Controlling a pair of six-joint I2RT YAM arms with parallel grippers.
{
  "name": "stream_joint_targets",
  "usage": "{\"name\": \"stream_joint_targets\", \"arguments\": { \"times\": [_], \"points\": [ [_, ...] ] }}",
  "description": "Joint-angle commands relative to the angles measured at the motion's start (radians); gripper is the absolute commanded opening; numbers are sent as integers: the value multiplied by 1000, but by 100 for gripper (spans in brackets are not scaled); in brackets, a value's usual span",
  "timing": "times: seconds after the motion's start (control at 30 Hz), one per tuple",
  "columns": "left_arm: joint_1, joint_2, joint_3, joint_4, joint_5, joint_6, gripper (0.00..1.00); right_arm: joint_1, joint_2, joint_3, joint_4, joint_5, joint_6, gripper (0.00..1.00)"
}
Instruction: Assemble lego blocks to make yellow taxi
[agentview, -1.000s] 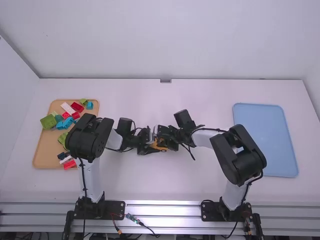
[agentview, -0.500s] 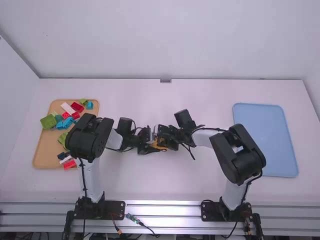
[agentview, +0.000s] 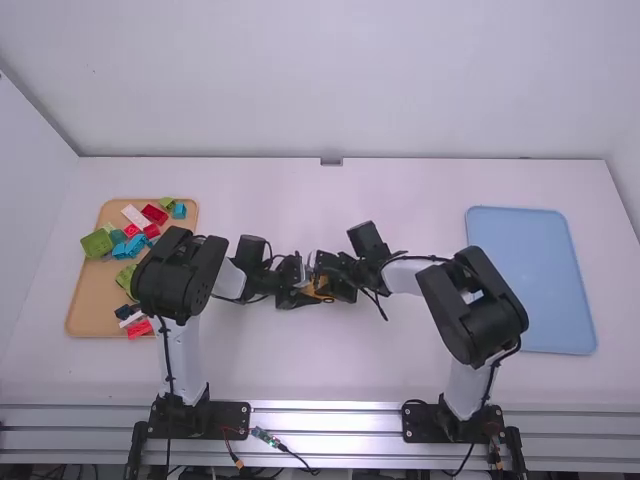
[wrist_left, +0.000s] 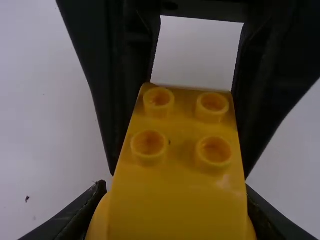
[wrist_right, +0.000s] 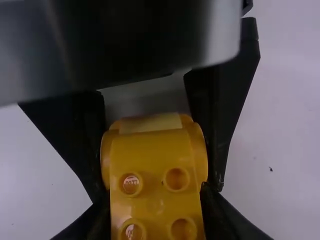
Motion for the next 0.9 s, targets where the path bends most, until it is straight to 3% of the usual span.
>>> {"name": "stream_joint_targets", "arguments": {
  "times": [0.0,0.27,0.37,0.43,0.47,0.53,0.63,0.87],
  "points": [
    [-16,22,-10,-23,-16,-2,37,-16,-26,-8,-4,4,11,44],
    [-16,22,-9,-37,-19,4,42,-84,-103,-9,-16,-82,7,58],
    [-16,22,-10,-37,-19,4,51,-116,-130,-10,-52,-152,-42,58],
    [-15,22,-10,-37,-19,3,66,-137,-136,-11,-92,-215,-100,77],
    [-16,22,-9,-38,-19,3,87,-153,-135,-20,-106,-249,-129,84],
    [-15,22,-6,-39,-20,-10,99,-170,-135,-39,-102,-270,-156,84],
    [-15,21,3,-43,-20,-47,99,-192,-135,-94,-21,-271,-126,84],
    [-7,-34,72,-254,-75,-8,99,-194,-135,-259,286,-276,-10,99]
  ]
}}
